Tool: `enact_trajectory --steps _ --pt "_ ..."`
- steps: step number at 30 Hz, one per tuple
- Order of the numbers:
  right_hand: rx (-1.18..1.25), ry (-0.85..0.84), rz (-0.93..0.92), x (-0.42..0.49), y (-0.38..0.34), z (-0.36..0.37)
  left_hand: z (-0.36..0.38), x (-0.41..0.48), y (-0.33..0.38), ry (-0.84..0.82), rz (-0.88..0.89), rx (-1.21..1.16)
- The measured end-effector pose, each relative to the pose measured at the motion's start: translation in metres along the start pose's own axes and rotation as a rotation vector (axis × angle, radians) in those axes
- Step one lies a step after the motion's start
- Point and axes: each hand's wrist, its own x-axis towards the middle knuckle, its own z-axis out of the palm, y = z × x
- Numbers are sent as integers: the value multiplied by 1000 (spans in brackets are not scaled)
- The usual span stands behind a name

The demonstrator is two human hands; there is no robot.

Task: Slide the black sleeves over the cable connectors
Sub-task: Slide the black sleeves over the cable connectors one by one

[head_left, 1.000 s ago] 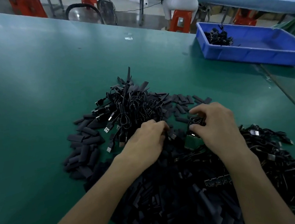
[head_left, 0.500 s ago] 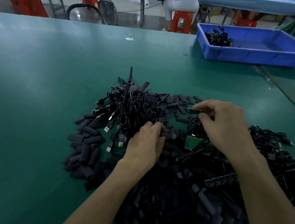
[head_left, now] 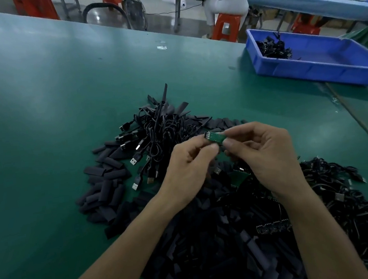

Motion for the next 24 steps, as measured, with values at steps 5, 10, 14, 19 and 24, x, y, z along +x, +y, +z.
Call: enact_trajectory --steps 5,10,14,19,24 --pt "19 -68 -47 3 -1 2 -1 -2 6 135 82 -2" --pt "-112 27 51 9 7 -8 -11 5 28 189 211 -295" --pt "-445 -154 155 4 15 -13 -20 12 56 294 340 -385" --pt "-670 -269 245 -1 16 -14 -44 14 79 378 435 -253" --pt "-791 -325 215 -2 8 -2 -67 17 74 223 180 119"
